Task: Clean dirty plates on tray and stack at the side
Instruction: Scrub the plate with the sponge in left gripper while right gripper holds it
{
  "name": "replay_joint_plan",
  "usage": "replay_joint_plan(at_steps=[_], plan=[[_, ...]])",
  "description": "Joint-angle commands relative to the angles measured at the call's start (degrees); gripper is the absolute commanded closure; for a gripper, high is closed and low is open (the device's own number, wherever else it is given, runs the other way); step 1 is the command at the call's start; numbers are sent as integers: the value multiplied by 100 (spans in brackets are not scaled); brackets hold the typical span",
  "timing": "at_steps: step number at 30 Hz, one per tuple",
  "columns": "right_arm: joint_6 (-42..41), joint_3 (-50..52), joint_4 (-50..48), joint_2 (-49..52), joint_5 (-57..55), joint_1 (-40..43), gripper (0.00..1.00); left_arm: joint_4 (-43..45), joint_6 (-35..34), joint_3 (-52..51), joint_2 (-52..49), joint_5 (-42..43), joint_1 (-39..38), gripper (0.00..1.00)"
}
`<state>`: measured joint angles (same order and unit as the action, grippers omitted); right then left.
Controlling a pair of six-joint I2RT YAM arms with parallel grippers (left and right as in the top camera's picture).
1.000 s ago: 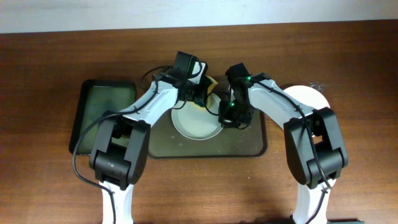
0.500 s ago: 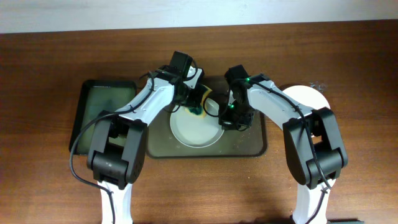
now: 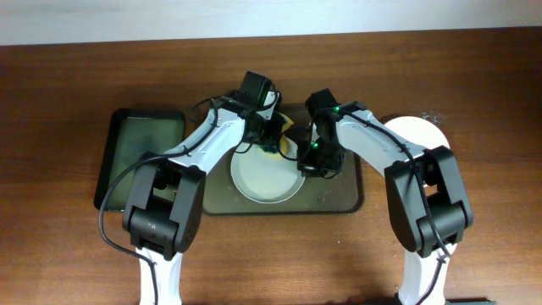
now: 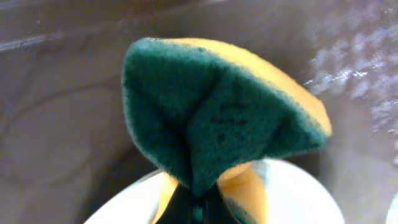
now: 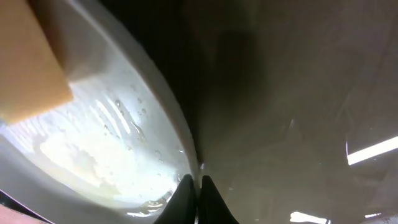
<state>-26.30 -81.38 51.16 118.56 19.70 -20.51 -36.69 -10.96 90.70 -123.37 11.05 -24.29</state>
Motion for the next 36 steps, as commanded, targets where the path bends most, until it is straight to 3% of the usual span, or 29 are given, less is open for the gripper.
replay_joint_plan(at_steps=[1, 7, 11, 15, 20, 23, 27, 30, 32, 34, 35, 36], plan=[[74, 146, 44, 116, -240, -81, 96, -732, -216, -140, -140, -721, 120, 100], [76, 146, 46, 116, -238, -81, 96, -1246, 1158, -140, -140, 1062, 120, 100], [76, 146, 46, 116, -238, -81, 96, -1285, 1670, -138, -140, 1709, 120, 100], [76, 146, 46, 116, -238, -81, 96, -754, 1604, -138, -140, 1692, 127, 100], [76, 146, 46, 116, -240, -81, 96, 282, 284, -138, -140, 317, 125, 100], [76, 146, 42, 116, -240, -81, 96, 348, -149, -138, -138, -678, 125, 100], [13, 146, -271, 116, -175, -24, 95, 140, -284, -20, -138, -787, 125, 100], [-120, 146, -638, 116, -133, 122, 80, 63, -297, 2, -138, -782, 125, 100], [-120, 146, -872, 116, -136, 179, 77, -50, -341, 2, -138, -765, 125, 100], [-149, 146, -1034, 118, -138, 184, 81, -114, -341, 2, -138, -719, 127, 100], [-192, 146, -1097, 118, -136, 177, 93, -179, -339, 2, -138, -671, 127, 100], [-295, 146, -1117, 122, -153, 173, 96, -326, -334, 20, -138, -555, 133, 100]])
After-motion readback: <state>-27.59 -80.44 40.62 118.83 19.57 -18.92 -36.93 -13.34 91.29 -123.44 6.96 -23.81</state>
